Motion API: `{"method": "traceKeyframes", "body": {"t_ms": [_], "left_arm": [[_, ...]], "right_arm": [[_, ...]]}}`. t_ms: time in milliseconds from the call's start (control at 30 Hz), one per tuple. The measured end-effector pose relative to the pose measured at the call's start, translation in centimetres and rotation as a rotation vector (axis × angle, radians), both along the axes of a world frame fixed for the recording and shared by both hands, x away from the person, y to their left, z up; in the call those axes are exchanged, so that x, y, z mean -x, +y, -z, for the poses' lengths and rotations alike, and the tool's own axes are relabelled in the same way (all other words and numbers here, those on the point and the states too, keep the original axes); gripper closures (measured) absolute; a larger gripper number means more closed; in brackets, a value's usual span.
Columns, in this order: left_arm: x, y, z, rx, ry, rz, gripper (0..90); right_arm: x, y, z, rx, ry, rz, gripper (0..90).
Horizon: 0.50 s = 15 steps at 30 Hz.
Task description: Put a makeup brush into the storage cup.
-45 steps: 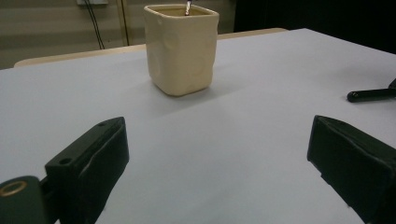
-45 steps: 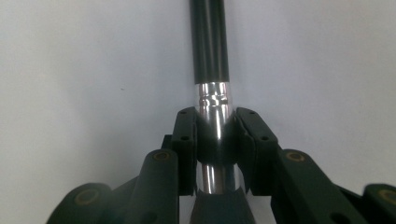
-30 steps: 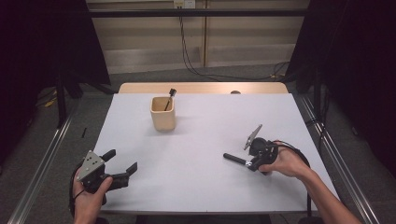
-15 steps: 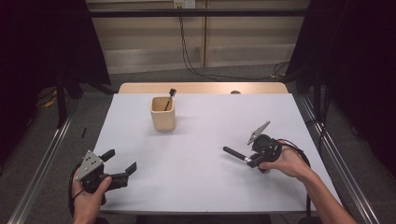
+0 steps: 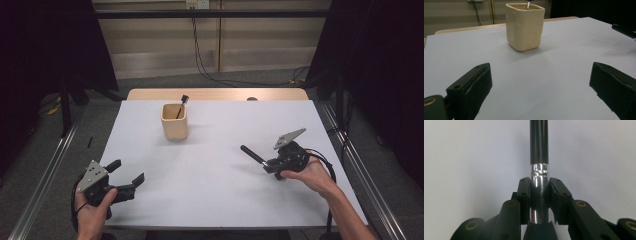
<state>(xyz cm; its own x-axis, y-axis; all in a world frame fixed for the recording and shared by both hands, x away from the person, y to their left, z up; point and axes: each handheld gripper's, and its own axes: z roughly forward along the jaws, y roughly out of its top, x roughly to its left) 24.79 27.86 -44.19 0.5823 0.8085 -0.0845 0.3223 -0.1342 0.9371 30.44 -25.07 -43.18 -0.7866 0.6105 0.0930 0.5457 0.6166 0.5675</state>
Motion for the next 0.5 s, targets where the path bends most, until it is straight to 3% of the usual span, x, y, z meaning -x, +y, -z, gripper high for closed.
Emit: {"method": "traceKeyframes", "body": {"t_ms": [67, 167, 367, 500], "left_arm": [[-0.03, -0.04, -0.04, -0.019, -0.005, 0.001, 4.3], [-0.08, -0.11, -0.04, -0.017, -0.008, 0.007, 4.1], [-0.04, -0.48, -0.17, -0.018, -0.041, 0.03, 3.6], [-0.07, -0.79, -0.22, -0.023, -0.03, 0.042, 3.6]], "right_arm": [[0.28, -0.09, 0.06, -0.038, -0.032, 0.006, 71.6], [0.41, -0.09, 0.16, -0.056, -0.043, 0.011, 71.6], [0.58, -0.24, -0.39, -0.141, -0.087, 0.02, 71.6], [0.64, -0.28, -0.51, -0.191, -0.1, 0.016, 71.5]]}}
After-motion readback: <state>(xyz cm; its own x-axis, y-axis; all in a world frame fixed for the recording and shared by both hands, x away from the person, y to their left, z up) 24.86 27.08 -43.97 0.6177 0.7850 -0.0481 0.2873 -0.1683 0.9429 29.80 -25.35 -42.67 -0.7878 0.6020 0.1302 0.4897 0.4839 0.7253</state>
